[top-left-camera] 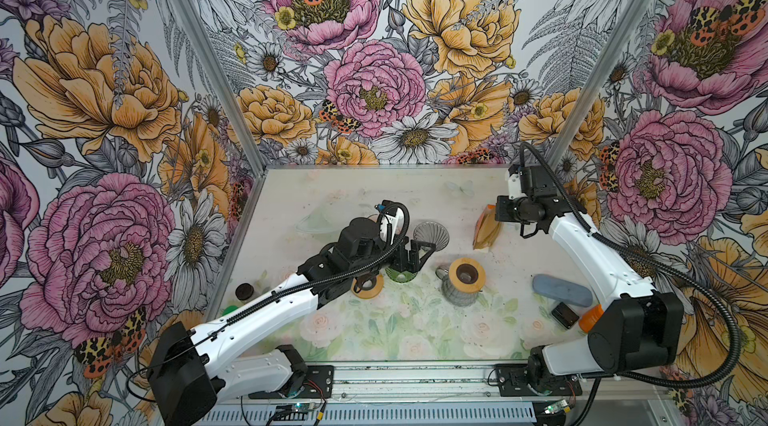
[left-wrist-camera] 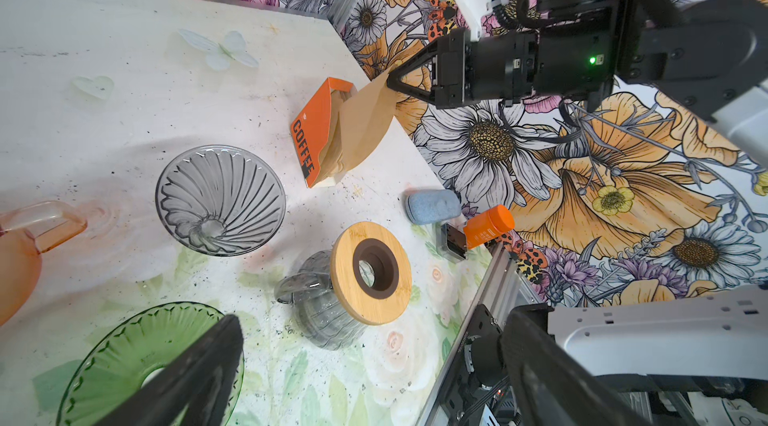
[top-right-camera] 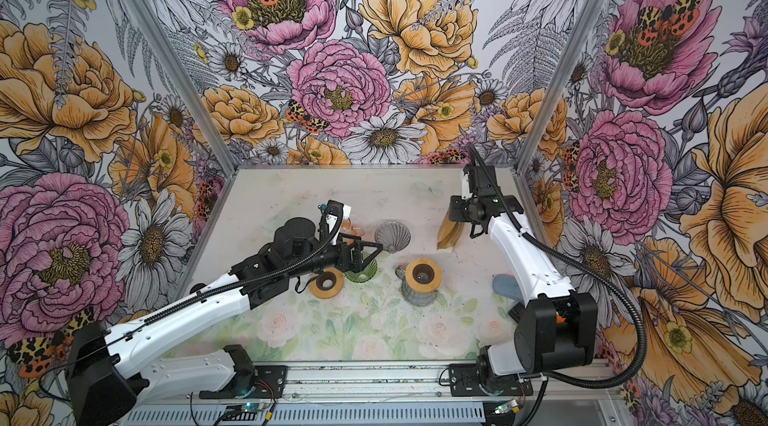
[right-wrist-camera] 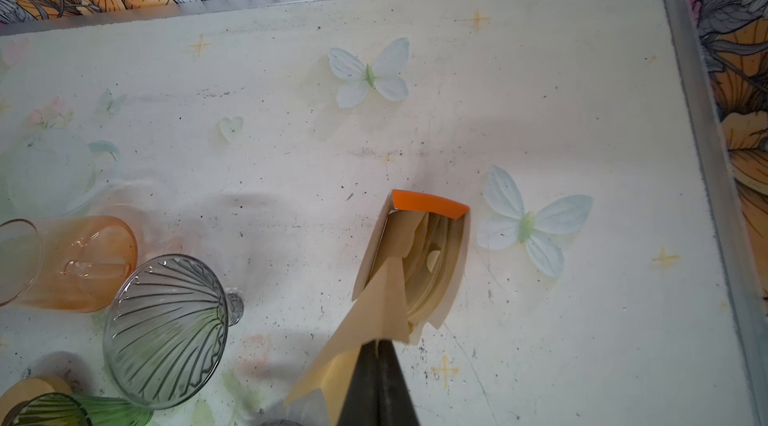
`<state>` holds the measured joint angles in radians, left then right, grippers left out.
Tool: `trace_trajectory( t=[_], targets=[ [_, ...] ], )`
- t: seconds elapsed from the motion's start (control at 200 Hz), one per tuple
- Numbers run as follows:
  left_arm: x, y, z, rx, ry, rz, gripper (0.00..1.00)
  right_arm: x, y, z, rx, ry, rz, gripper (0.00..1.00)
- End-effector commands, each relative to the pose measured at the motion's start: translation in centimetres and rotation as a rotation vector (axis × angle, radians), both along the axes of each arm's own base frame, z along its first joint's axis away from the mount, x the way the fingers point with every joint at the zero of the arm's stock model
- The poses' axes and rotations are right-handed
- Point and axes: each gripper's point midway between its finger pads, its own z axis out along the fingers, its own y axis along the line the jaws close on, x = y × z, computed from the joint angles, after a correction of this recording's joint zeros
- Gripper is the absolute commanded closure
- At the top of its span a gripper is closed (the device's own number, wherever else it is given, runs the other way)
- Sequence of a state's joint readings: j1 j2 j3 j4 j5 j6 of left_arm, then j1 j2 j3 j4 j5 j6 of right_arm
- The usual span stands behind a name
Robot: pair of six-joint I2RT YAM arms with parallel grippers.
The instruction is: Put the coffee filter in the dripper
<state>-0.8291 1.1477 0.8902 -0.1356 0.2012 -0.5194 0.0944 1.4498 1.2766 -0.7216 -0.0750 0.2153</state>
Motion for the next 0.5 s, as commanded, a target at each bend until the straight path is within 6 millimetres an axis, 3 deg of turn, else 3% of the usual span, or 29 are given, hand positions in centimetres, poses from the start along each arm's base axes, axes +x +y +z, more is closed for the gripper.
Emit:
trace_trajectory(
  t=[0.0, 0.495],
  targets=[
    [0.3, 0.3, 0.9, 0.005, -0.034, 0.015, 0.01, 1.5, 0.1, 0.8, 0.014, -0.035, 0.011, 1.00],
    [1.4, 2.0, -1.0, 0.099, -0.001, 0.103, 0.01, 3.1, -0.3, -1.9, 0.025, 0.006, -0.006, 0.98]
  ],
)
